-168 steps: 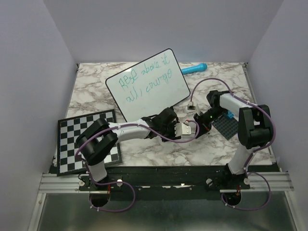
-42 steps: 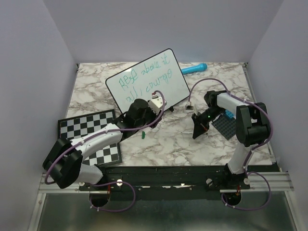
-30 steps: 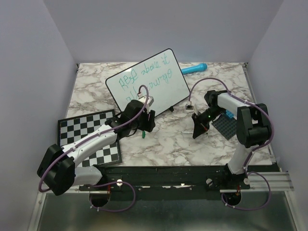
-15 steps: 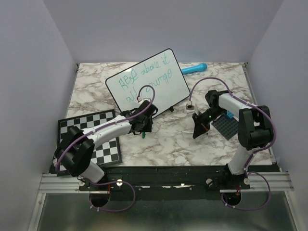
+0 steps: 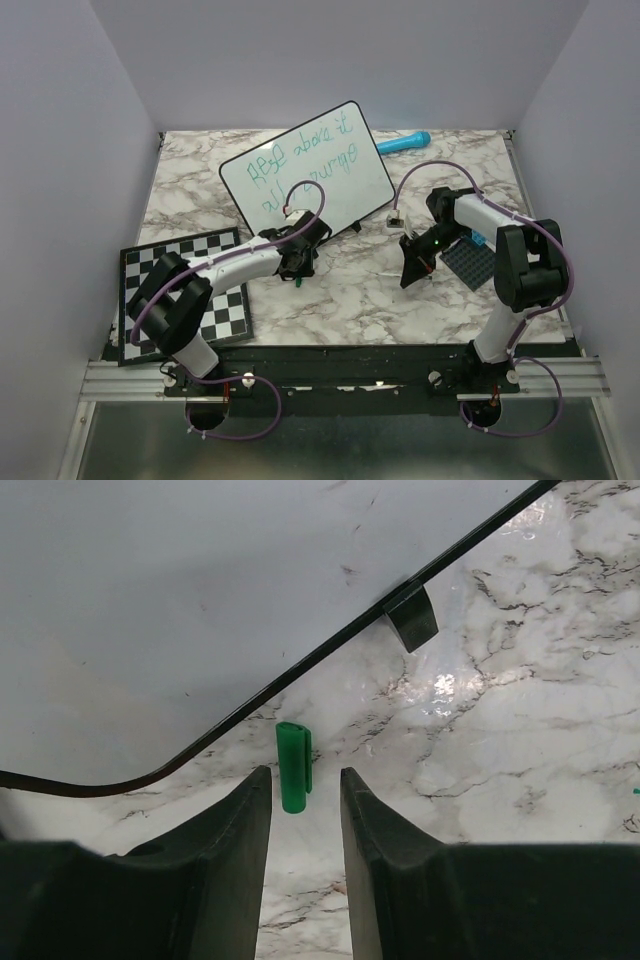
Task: Write a sentence on the whiteboard
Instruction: Adjust the pen cap at the center of the board.
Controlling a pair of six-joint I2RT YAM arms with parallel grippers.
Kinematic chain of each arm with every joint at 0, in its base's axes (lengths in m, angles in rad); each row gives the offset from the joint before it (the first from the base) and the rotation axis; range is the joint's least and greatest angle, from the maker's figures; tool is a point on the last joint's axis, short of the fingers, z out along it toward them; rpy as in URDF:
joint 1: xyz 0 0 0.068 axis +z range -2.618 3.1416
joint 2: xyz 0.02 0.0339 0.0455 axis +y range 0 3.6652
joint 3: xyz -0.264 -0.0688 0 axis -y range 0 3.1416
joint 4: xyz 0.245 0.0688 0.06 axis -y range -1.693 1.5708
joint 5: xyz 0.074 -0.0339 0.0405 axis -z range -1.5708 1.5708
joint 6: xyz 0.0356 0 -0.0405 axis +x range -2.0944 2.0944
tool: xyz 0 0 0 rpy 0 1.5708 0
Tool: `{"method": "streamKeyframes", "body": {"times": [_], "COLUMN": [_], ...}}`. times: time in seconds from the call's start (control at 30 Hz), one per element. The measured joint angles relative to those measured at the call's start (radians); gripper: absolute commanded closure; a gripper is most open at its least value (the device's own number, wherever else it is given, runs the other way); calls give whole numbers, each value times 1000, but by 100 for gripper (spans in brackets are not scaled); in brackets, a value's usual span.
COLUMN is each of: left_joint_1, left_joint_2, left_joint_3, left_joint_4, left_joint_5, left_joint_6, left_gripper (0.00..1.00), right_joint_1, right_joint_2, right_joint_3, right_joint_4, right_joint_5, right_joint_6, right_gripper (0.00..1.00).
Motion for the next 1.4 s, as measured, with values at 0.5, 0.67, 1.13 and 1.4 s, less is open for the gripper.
{"method": "streamKeyframes", "body": {"times": [0.5,0.67,1.13,1.4], "left_joint_1": [-30,-58,-87,-94], "left_joint_2": [108,79,-124,-173], "left_joint_3": [18,-23,-314,-407], "left_joint_4": [-23,3,305,389], "left_joint_5": [-77,-95,89,121], "left_joint_6": [-134,-237,-779,-1036], "left_gripper": [85,91,90,90], "right_joint_1": [0,1,204,297], "right_joint_2": [-18,-35,-50,-58], "right_joint_3": [-1,-5,-72,-73], "right_joint_4": [-2,-2,132,288], "right_joint_5": [-10,-15,-18,-52], "right_joint_6": [-1,-1,85,291], "right_gripper": [99,99,99,99]}}
